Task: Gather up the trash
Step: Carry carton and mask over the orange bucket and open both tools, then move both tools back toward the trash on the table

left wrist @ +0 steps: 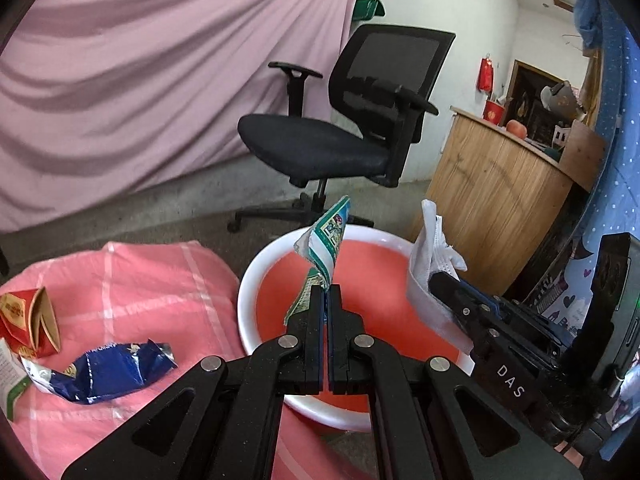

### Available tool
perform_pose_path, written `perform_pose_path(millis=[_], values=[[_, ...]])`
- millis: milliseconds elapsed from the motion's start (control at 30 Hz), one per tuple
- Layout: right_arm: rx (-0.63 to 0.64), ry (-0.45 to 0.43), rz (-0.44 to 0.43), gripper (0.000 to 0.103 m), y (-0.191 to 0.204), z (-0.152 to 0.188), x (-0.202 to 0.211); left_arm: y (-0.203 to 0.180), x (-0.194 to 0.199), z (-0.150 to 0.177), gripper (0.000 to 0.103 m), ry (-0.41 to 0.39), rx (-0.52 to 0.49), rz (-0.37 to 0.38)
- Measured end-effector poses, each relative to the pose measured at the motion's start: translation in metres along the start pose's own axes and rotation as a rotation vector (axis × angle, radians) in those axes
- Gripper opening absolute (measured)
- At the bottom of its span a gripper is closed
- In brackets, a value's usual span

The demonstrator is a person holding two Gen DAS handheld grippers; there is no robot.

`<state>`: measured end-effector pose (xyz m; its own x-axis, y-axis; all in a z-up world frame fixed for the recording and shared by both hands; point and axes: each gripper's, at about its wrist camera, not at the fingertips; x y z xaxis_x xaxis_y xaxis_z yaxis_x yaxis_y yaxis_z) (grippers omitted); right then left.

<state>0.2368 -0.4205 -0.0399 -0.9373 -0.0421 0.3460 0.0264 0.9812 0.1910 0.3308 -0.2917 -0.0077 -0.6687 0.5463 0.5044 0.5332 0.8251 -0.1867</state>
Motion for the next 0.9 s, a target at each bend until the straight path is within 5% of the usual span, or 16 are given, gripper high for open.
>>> perform_pose_path(millis=[133, 233, 400, 600, 733, 800, 900], values=[[-0.013, 0.023, 0.01, 0.032, -0.006, 0.0, -0.004, 0.002, -0.006, 0.004, 0.002, 0.03, 0.008, -0.006], [-0.021, 0.03, 0.015, 0.046, -0.008, -0.001, -0.005, 0.007, -0.003, 0.009, 0.01, 0.031, 0.016, -0.015], [-0.023, 0.016, 0.03, 0.053, -0.01, -0.005, -0.003, 0.018, 0.014, 0.014, 0.023, -0.016, 0.045, -0.039], [-0.025, -0.066, 0.02, 0.076, 0.001, -0.016, 0.013, 0.037, 0.056, 0.016, 0.047, -0.14, 0.088, -0.112], [-0.023, -0.163, 0.004, 0.101, 0.016, -0.025, 0.03, 0.053, 0.094, 0.022, 0.077, -0.244, 0.1, -0.192], [-0.027, -0.217, -0.015, 0.103, 0.026, -0.03, 0.039, 0.06, 0.111, 0.026, 0.096, -0.295, 0.104, -0.24], [-0.028, -0.291, -0.055, 0.103, 0.043, -0.035, 0.052, 0.071, 0.142, 0.033, 0.099, -0.391, 0.104, -0.306]])
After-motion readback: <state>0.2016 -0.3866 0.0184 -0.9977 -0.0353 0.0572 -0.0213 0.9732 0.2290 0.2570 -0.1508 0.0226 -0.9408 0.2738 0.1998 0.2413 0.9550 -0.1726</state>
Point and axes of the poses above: each gripper's, at about its wrist camera, not at the fingertips, and x roughly against the way its jaws point, y to its left, z to its underside, and after that the axes turned 5 degrees about -y, right-handed
